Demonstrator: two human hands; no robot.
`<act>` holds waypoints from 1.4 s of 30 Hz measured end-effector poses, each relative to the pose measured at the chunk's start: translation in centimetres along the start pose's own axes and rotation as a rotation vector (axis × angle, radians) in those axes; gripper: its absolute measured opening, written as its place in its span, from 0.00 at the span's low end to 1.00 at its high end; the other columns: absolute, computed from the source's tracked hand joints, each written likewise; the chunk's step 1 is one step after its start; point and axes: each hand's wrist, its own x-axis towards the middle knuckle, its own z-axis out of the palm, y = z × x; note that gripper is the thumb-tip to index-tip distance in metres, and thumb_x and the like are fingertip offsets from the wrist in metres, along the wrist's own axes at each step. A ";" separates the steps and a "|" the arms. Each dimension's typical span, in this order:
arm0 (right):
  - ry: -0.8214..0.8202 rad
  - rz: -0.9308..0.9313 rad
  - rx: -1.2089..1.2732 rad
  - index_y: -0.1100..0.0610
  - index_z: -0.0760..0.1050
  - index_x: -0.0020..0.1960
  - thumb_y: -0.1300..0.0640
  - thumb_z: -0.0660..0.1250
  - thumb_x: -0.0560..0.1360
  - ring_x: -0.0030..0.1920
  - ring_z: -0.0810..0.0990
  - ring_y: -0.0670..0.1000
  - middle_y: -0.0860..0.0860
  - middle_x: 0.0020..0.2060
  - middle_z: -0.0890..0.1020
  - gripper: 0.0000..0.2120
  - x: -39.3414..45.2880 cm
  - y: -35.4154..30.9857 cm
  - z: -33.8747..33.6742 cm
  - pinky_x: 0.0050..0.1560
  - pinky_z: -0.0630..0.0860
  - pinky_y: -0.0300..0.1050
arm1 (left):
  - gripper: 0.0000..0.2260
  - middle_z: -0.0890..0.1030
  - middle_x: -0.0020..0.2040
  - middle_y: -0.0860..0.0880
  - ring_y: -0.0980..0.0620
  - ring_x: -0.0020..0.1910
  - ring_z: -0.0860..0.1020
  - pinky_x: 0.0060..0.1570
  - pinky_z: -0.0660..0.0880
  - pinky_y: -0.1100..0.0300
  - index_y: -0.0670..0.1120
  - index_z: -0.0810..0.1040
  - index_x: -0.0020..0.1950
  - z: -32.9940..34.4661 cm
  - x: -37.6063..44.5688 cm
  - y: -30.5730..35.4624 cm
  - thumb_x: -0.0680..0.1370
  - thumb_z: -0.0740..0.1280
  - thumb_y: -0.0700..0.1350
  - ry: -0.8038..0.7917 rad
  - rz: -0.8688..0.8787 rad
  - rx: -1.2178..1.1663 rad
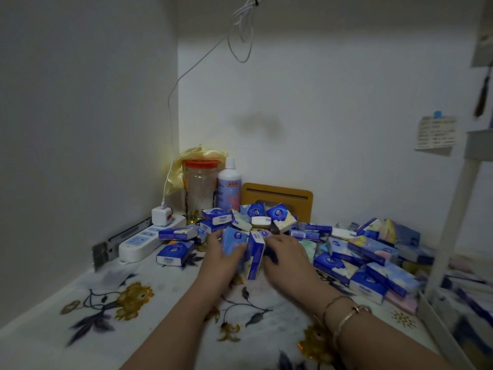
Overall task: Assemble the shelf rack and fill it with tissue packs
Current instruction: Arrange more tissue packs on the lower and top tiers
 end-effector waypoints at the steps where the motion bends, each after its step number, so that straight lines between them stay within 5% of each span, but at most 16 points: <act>1: -0.017 -0.004 -0.005 0.48 0.68 0.69 0.50 0.59 0.78 0.70 0.64 0.54 0.49 0.68 0.71 0.20 0.2 0.1 0.2 0.70 0.61 0.51 | 0.29 0.72 0.61 0.47 0.50 0.56 0.74 0.58 0.72 0.56 0.45 0.59 0.72 0.2 0.0 -0.2 0.76 0.70 0.48 -0.026 0.019 0.030; 4: -0.045 0.059 -0.005 0.50 0.60 0.74 0.48 0.61 0.77 0.74 0.56 0.55 0.51 0.73 0.65 0.27 0.6 0.4 0.6 0.75 0.54 0.54 | 0.44 0.68 0.70 0.45 0.47 0.67 0.70 0.67 0.69 0.50 0.45 0.55 0.73 0.6 0.4 -0.6 0.67 0.77 0.55 -0.064 0.034 0.076; 7: -0.096 0.122 -0.007 0.49 0.53 0.76 0.47 0.62 0.74 0.76 0.49 0.58 0.54 0.76 0.57 0.34 1.5 0.9 0.9 0.75 0.50 0.58 | 0.47 0.66 0.73 0.45 0.48 0.69 0.68 0.66 0.69 0.55 0.46 0.52 0.74 0.9 0.5 -0.7 0.65 0.78 0.54 -0.103 0.047 0.125; 11: -0.196 0.160 0.027 0.43 0.51 0.75 0.44 0.60 0.76 0.75 0.55 0.59 0.56 0.74 0.61 0.31 2.0 0.5 1.1 0.73 0.49 0.61 | 0.36 0.71 0.60 0.52 0.57 0.57 0.72 0.50 0.69 0.69 0.47 0.58 0.69 0.8 0.4 -1.0 0.69 0.76 0.45 -0.071 0.144 0.190; 16: -0.060 0.192 0.234 0.49 0.61 0.70 0.51 0.67 0.74 0.60 0.73 0.57 0.57 0.62 0.71 0.28 1.6 0.2 0.9 0.59 0.73 0.49 | 0.22 0.76 0.59 0.49 0.55 0.52 0.75 0.53 0.74 0.59 0.46 0.66 0.66 0.3 0.6 -0.7 0.75 0.69 0.41 0.020 0.126 0.169; 20: -0.023 0.373 0.719 0.54 0.62 0.68 0.54 0.65 0.77 0.47 0.75 0.47 0.50 0.53 0.74 0.22 1.0 -0.7 -1.0 0.42 0.72 0.39 | 0.16 0.74 0.56 0.52 0.53 0.52 0.75 0.56 0.75 0.54 0.48 0.67 0.64 -0.1 -0.1 0.4 0.78 0.66 0.43 0.070 0.036 0.013; 24: 0.012 0.508 0.925 0.55 0.66 0.63 0.59 0.59 0.78 0.47 0.76 0.50 0.54 0.51 0.76 0.14 0.8 -1.3 -4.3 0.45 0.72 0.44 | 0.04 0.79 0.47 0.53 0.57 0.45 0.78 0.48 0.78 0.57 0.48 0.75 0.52 0.1 -2.2 3.1 0.80 0.62 0.41 -0.027 0.005 -0.248; 26: 0.024 0.538 0.984 0.59 0.70 0.61 0.63 0.58 0.75 0.47 0.79 0.55 0.60 0.53 0.79 0.14 0.6 -1.7 -6.2 0.49 0.76 0.49 | 0.06 0.81 0.44 0.50 0.55 0.43 0.80 0.44 0.77 0.58 0.49 0.76 0.49 0.4 -3.3 4.8 0.81 0.60 0.41 -0.061 -0.009 -0.342; 30: -0.008 0.430 1.166 0.74 0.72 0.52 0.62 0.53 0.76 0.35 0.81 0.61 0.66 0.40 0.78 0.15 -1.4 -3.7 -11.0 0.35 0.80 0.46 | 0.07 0.82 0.54 0.44 0.47 0.52 0.81 0.54 0.77 0.48 0.49 0.77 0.55 1.1 -5.9 7.6 0.81 0.61 0.44 -0.073 0.109 -0.284; 33: 0.001 0.373 1.170 0.77 0.69 0.56 0.46 0.61 0.69 0.42 0.78 0.71 0.72 0.44 0.76 0.33 -2.9 -6.0 -14.5 0.38 0.79 0.54 | 0.08 0.81 0.53 0.51 0.54 0.49 0.81 0.44 0.75 0.60 0.53 0.74 0.59 1.0 -8.1 10.2 0.82 0.58 0.48 -0.088 0.208 -0.240; 36: 0.049 0.246 1.199 0.61 0.67 0.61 0.54 0.62 0.74 0.38 0.79 0.52 0.55 0.43 0.77 0.19 -5.2 -7.4 -18.9 0.37 0.76 0.44 | 0.10 0.78 0.55 0.54 0.61 0.48 0.77 0.39 0.71 0.70 0.55 0.69 0.62 1.0 -10.8 14.0 0.83 0.54 0.49 -0.151 0.290 -0.205; 39: 0.071 0.149 1.172 0.57 0.63 0.61 0.60 0.57 0.78 0.39 0.77 0.48 0.52 0.42 0.75 0.12 -7.1 -8.0 -23.4 0.39 0.76 0.41 | 0.16 0.77 0.59 0.53 0.64 0.50 0.75 0.40 0.69 0.72 0.53 0.64 0.70 1.6 -13.1 17.7 0.83 0.50 0.52 -0.213 0.379 -0.168; 42: 0.127 0.064 1.086 0.56 0.59 0.65 0.57 0.55 0.79 0.42 0.77 0.47 0.50 0.44 0.74 0.15 -8.7 -8.8 -27.5 0.43 0.76 0.42 | 0.20 0.75 0.65 0.53 0.59 0.60 0.75 0.53 0.68 0.65 0.56 0.62 0.73 2.5 -15.0 21.1 0.82 0.48 0.56 -0.232 0.498 -0.133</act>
